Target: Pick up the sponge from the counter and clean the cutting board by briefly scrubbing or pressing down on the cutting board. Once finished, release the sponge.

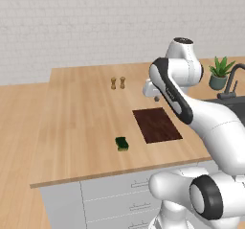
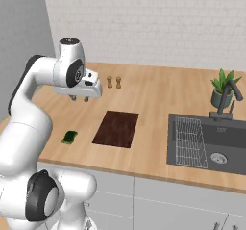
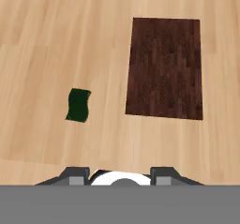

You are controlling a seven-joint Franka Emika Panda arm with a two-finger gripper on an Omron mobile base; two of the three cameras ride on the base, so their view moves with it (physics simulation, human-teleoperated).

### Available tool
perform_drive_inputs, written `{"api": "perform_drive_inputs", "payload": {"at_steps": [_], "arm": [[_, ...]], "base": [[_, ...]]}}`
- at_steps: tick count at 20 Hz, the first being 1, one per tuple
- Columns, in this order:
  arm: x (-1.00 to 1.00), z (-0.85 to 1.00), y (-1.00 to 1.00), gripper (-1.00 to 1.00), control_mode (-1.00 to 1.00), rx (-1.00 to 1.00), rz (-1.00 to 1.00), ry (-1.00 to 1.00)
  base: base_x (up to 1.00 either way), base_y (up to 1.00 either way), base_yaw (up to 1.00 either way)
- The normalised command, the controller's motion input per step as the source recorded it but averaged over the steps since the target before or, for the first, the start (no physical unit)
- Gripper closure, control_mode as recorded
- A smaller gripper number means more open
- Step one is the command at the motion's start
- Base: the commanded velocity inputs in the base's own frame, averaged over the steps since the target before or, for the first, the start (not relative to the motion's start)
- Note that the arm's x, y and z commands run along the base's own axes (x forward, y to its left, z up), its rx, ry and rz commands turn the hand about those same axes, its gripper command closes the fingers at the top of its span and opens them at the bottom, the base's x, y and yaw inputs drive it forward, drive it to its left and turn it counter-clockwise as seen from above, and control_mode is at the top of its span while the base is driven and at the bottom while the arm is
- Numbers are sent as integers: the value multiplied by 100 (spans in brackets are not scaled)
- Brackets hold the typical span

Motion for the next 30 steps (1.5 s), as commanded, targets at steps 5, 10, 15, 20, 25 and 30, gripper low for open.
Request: {"api": "perform_drive_inputs", "payload": {"at_steps": [5,10,15,20,25,30], "arm": [[-10,-33,50,-100,-100,5,-1,3],[0,-100,75,-100,-100,0,-6,4],[4,-100,35,-100,-100,0,-4,3],[40,-97,21,-100,-100,0,-7,0],[60,-71,19,-100,-100,0,-6,0],[12,-26,7,-100,-100,0,0,8]], "base": [[0,0,0],[0,0,0],[0,0,0],[0,0,0],[0,0,0],[0,0,0]]}}
